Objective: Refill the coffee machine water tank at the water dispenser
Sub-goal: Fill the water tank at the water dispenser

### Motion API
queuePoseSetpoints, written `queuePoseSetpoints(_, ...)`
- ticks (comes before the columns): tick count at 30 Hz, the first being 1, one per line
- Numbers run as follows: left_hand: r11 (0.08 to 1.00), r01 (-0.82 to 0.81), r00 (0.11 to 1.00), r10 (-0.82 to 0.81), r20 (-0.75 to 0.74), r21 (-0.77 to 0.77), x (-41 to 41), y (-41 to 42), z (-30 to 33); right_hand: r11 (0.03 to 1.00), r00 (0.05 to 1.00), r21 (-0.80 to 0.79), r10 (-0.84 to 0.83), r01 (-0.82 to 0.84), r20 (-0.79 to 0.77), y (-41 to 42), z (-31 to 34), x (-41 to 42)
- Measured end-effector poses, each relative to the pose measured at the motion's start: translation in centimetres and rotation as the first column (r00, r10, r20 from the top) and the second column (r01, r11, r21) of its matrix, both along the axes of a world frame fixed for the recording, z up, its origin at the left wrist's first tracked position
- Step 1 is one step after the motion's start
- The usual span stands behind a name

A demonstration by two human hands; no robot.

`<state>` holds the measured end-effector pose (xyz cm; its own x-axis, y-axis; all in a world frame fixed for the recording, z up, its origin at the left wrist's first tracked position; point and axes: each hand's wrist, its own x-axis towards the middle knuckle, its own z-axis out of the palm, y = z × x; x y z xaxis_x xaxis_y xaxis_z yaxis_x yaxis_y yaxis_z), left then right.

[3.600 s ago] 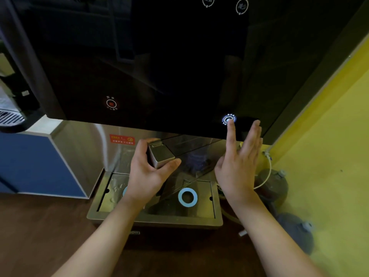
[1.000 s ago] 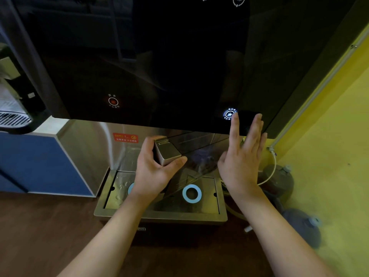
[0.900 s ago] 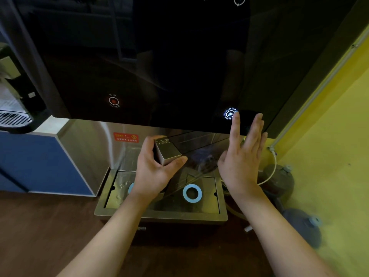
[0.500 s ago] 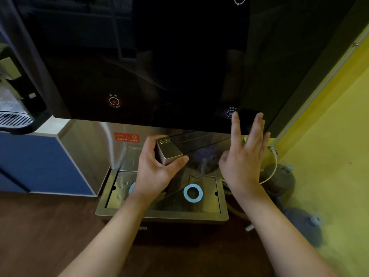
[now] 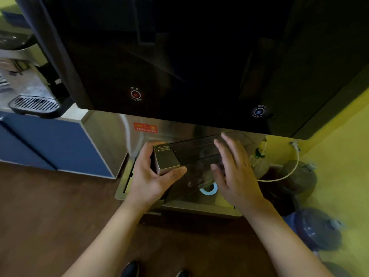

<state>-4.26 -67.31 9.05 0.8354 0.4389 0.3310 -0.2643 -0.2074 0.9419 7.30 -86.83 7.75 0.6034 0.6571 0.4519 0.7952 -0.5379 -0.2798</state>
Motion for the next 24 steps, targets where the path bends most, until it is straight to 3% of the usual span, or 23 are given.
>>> queuePoseSetpoints(9,0.994,-0.067,0.993,0.074,-0.088,0.083,-8.0,9.3,1.4,0.919,0.967,-0.3,0.233,-0.255,-0.106,10.3,1.5,-4.1)
queuePoseSetpoints(17,0.988,-0.133,0.98,0.143,-0.142,0.077,-17.5,23.8,1.2,0.848,0.91,-0.337,0.352,-0.408,-0.218,26.5,3.5,-10.8)
queuePoseSetpoints(24,0.97,-0.164,0.958,0.201,-0.207,0.181,-22.1,35.8,0.2,0.796,0.868,-0.352,0.418,-0.492,-0.266,39.2,3.0,-14.5)
